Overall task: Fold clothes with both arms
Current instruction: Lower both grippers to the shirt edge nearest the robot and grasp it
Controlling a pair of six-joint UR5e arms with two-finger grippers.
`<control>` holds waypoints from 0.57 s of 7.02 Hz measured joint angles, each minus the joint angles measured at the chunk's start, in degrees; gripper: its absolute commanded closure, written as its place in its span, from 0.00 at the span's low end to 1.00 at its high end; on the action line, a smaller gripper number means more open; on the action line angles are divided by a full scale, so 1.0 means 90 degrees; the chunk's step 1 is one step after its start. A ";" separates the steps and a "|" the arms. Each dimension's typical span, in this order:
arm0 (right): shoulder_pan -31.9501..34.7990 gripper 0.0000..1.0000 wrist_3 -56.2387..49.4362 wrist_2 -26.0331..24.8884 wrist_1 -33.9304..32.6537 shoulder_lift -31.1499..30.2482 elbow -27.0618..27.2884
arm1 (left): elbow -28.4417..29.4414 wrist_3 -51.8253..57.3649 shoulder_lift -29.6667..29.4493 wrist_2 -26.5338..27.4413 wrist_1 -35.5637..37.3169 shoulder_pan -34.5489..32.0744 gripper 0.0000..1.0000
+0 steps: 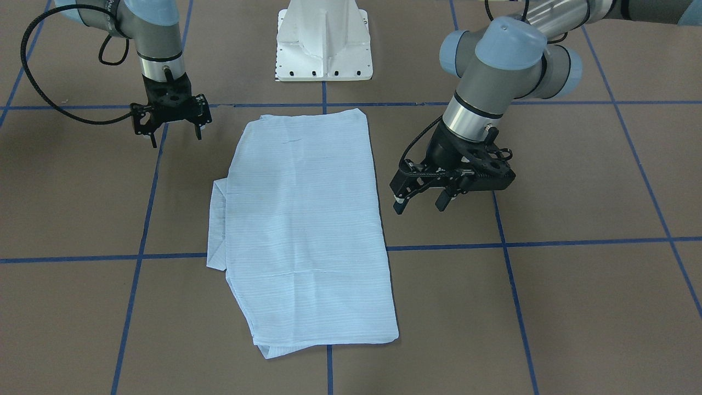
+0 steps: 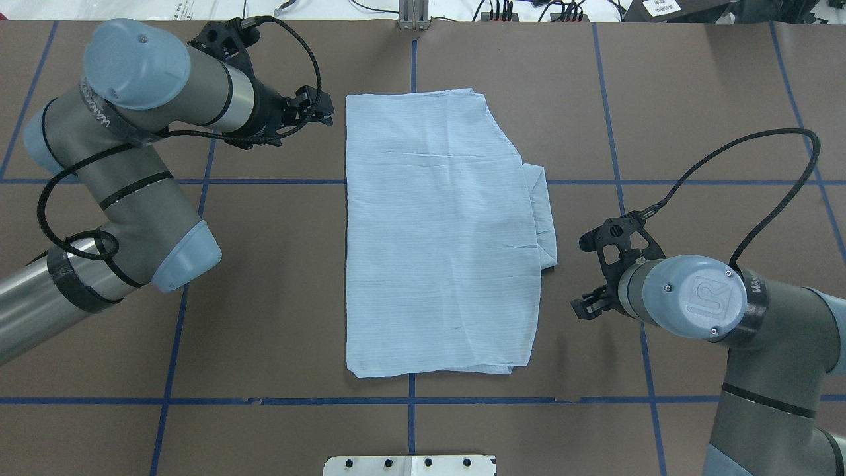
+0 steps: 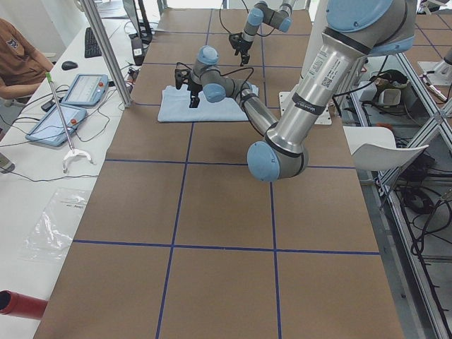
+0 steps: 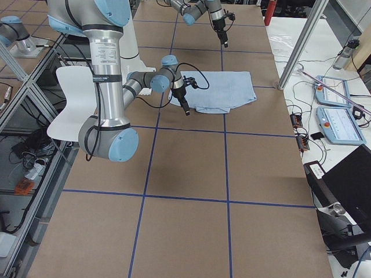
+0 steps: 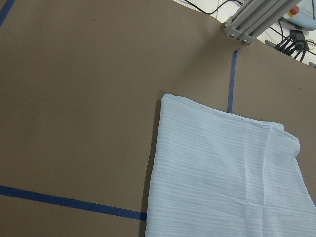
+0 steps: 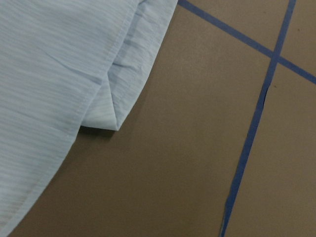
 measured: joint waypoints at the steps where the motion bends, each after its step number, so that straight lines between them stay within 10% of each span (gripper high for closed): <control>1: 0.0044 0.00 0.0109 0.0101 -0.0001 0.0221 -0.0019 | -0.0016 -0.0011 0.0019 -0.0109 0.0011 0.0024 0.00; 4: 0.0071 0.00 0.1201 0.0937 0.0470 0.0439 0.0006 | -0.0410 -0.0742 0.0432 -0.0117 0.0214 0.1020 0.01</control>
